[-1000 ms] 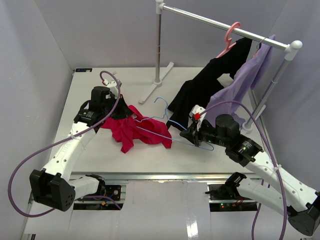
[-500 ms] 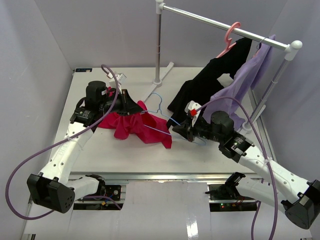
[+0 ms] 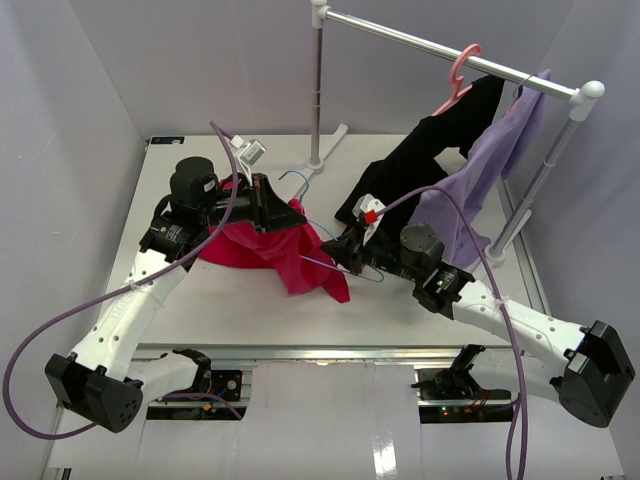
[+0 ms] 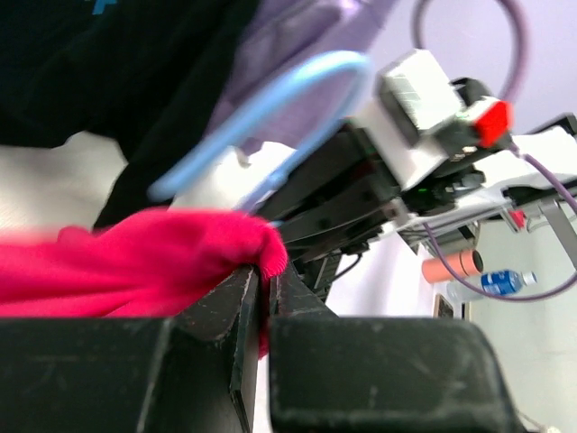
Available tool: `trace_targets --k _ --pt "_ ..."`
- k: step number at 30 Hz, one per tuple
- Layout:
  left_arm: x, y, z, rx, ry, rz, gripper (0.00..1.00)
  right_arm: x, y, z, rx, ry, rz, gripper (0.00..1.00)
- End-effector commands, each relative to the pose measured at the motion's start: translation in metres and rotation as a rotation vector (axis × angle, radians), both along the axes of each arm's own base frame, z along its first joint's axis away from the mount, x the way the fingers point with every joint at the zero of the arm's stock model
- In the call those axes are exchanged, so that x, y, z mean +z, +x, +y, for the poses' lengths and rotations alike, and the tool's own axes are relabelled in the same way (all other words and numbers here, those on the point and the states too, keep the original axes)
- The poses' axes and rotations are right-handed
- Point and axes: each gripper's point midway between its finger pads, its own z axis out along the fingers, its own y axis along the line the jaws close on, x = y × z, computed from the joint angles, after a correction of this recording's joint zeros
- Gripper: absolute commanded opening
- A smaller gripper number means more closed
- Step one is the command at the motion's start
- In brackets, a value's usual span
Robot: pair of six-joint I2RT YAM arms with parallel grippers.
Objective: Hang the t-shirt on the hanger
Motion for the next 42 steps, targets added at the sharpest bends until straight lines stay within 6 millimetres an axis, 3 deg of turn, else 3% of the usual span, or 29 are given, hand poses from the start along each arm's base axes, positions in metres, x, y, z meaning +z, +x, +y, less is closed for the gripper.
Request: trace_targets --k 1,3,5,9,12,13,14,16,19,21,23,29,33,40,42 --pt "0.019 -0.030 -0.012 -0.103 -0.044 -0.058 0.00 0.046 0.010 0.004 -0.071 0.176 -0.102 0.08" --pt "0.007 -0.029 -0.009 -0.091 0.001 -0.051 0.29 0.049 0.014 -0.001 -0.112 0.202 -0.104 0.08" --pt "-0.005 -0.023 0.000 -0.027 0.075 -0.073 0.51 0.051 0.019 -0.009 -0.158 0.219 -0.116 0.08" --pt "-0.026 -0.004 0.028 0.128 0.255 -0.166 0.79 0.051 0.016 -0.032 -0.225 0.285 -0.146 0.08" --pt "-0.033 0.007 0.053 0.259 0.374 -0.179 0.80 0.061 0.008 -0.042 -0.226 0.356 -0.169 0.08" --pt "-0.028 0.008 0.057 0.283 0.386 -0.192 0.80 0.056 0.006 -0.043 -0.224 0.355 -0.165 0.08" --pt "-0.021 0.009 0.062 0.311 0.387 -0.213 0.80 0.063 0.003 -0.047 -0.219 0.393 -0.178 0.08" --pt "0.001 0.005 0.065 0.313 0.364 -0.297 0.73 0.064 -0.002 -0.050 -0.208 0.413 -0.191 0.08" --pt "0.052 -0.006 0.071 0.312 0.315 -0.533 0.68 0.062 -0.013 -0.053 -0.170 0.415 -0.211 0.08" --pt "0.075 -0.006 0.081 0.336 0.337 -0.716 0.68 0.063 -0.020 -0.060 -0.162 0.434 -0.229 0.08" --pt "0.086 -0.005 0.080 0.300 0.361 -0.837 0.68 0.064 -0.029 -0.063 -0.136 0.440 -0.250 0.08" --pt "0.066 -0.006 0.053 0.033 0.421 -1.035 0.62 0.062 -0.051 -0.062 -0.031 0.421 -0.252 0.08" --pt "0.039 -0.013 0.026 -0.186 0.353 -1.055 0.70 0.057 -0.065 -0.059 0.040 0.416 -0.238 0.08" --pt "0.030 -0.026 0.008 -0.325 0.276 -1.069 0.73 0.047 -0.064 -0.056 0.045 0.344 -0.243 0.08" --pt "0.031 -0.039 0.005 -0.376 0.225 -1.071 0.73 0.048 -0.065 -0.055 0.057 0.342 -0.245 0.08"
